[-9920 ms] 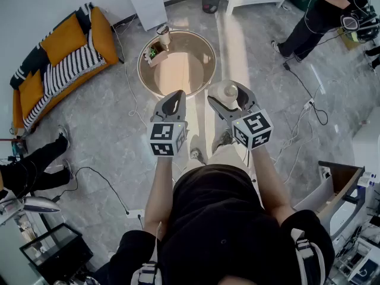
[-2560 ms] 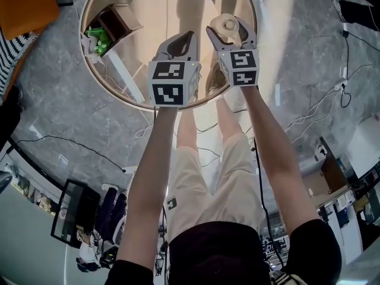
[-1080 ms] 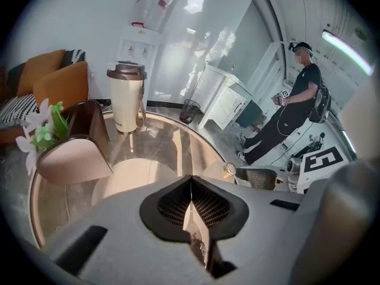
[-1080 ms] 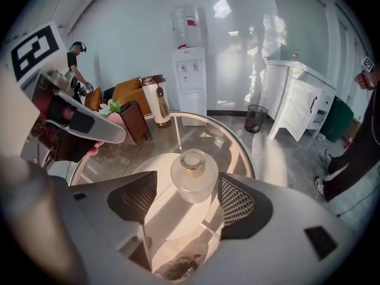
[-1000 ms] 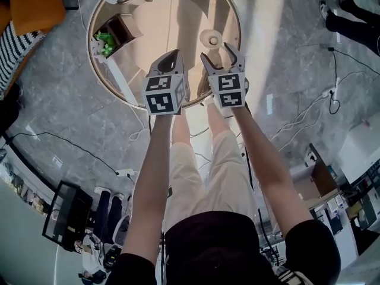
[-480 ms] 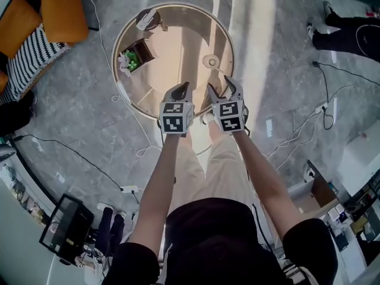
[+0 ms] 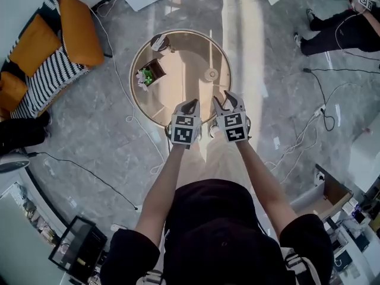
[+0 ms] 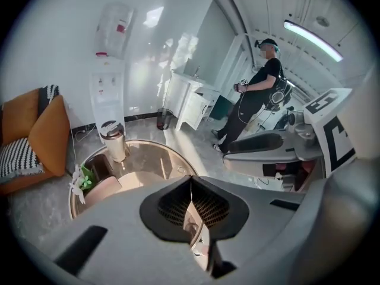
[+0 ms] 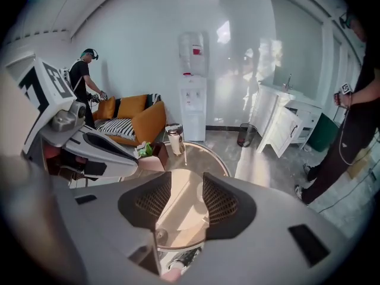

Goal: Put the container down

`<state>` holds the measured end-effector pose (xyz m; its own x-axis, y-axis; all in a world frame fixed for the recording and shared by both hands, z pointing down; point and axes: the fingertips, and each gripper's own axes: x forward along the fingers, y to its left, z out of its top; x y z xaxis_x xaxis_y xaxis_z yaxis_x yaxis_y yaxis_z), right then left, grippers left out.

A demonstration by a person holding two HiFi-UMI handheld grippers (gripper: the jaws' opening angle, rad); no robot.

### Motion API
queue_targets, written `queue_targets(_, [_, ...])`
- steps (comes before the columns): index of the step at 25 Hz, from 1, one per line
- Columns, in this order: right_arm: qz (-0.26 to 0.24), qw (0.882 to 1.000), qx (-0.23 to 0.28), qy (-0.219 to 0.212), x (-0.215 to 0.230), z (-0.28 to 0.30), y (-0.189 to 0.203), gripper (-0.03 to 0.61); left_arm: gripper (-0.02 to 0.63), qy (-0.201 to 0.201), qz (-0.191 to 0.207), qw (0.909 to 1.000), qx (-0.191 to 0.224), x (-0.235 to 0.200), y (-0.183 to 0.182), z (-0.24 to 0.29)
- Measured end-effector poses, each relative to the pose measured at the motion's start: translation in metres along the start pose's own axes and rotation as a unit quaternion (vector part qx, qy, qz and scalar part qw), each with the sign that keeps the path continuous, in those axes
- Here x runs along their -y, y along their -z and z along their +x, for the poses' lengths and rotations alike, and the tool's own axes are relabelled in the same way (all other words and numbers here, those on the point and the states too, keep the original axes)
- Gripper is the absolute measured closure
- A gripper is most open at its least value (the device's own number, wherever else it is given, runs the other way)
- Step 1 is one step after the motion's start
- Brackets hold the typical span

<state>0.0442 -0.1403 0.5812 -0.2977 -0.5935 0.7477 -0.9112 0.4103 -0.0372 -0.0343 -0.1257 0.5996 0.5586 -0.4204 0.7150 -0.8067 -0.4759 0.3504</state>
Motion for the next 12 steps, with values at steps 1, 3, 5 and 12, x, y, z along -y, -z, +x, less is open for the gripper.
queue_targets(1, [0.004,1.0,0.003,0.0,-0.004,-0.007,-0.003,0.412,0.595,0.002,0.005,1.0,0.002,0.003,-0.001,-0.007])
queue_targets(3, [0.007,1.0,0.007,-0.002,-0.012,-0.019,-0.01,0.418,0.595,0.002,0.014,0.9999,0.01,0.006,-0.006,-0.022])
queue_targets(5, [0.005,1.0,0.013,-0.005,-0.018,-0.033,-0.017,0.437,0.595,0.003,0.022,0.9996,0.019,0.011,-0.013,-0.039])
queue_targets(12, [-0.005,0.998,0.062,-0.002,-0.015,-0.093,-0.047,0.498,0.595,-0.003,0.007,0.9976,0.068,0.036,-0.033,-0.09])
